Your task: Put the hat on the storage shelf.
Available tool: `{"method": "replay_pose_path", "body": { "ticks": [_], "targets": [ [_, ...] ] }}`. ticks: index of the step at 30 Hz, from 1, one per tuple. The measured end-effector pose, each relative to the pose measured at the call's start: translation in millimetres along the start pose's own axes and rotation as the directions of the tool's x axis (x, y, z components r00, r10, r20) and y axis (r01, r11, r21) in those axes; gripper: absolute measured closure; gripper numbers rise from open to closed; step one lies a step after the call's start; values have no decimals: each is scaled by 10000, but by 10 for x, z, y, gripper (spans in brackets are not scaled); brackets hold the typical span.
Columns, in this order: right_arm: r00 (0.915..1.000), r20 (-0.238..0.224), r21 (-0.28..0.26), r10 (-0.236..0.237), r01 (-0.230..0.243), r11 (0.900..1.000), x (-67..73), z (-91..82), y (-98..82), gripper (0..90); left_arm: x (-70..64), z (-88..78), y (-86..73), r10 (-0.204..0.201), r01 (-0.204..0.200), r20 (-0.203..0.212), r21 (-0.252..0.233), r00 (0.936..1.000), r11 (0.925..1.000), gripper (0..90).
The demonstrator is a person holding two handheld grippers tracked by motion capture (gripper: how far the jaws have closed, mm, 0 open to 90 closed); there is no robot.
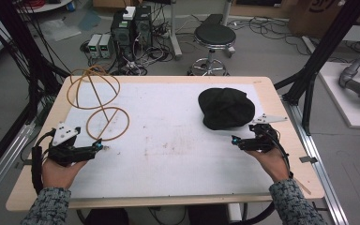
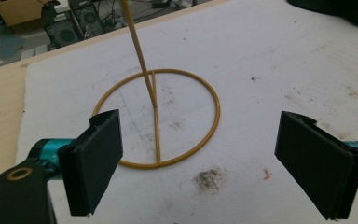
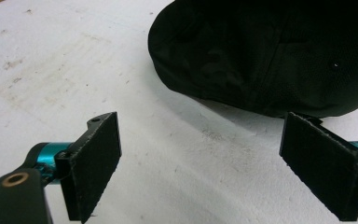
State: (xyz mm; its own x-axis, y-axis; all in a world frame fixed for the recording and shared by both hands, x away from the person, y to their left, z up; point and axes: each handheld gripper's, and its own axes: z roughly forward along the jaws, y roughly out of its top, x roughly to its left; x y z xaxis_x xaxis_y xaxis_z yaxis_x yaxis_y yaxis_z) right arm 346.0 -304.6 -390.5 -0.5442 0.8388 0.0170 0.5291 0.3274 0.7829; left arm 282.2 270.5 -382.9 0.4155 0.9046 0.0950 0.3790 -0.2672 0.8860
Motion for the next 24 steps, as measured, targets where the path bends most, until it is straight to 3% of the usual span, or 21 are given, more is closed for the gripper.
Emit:
{"method": "replay_pose_path", "body": {
  "ticks": [19, 24],
  "targets": [
    [9999, -14, -63, 123, -123, 9999, -3, -12, -50, 125, -8, 0, 21, -74, 74, -120, -8, 9999, 10000, 160],
    [10000, -67, -124, -35, 35, 9999, -6, -3, -27, 125, -2, -3, 31, -78, 77, -126, -39, 9999, 10000, 162]
  ]
}}
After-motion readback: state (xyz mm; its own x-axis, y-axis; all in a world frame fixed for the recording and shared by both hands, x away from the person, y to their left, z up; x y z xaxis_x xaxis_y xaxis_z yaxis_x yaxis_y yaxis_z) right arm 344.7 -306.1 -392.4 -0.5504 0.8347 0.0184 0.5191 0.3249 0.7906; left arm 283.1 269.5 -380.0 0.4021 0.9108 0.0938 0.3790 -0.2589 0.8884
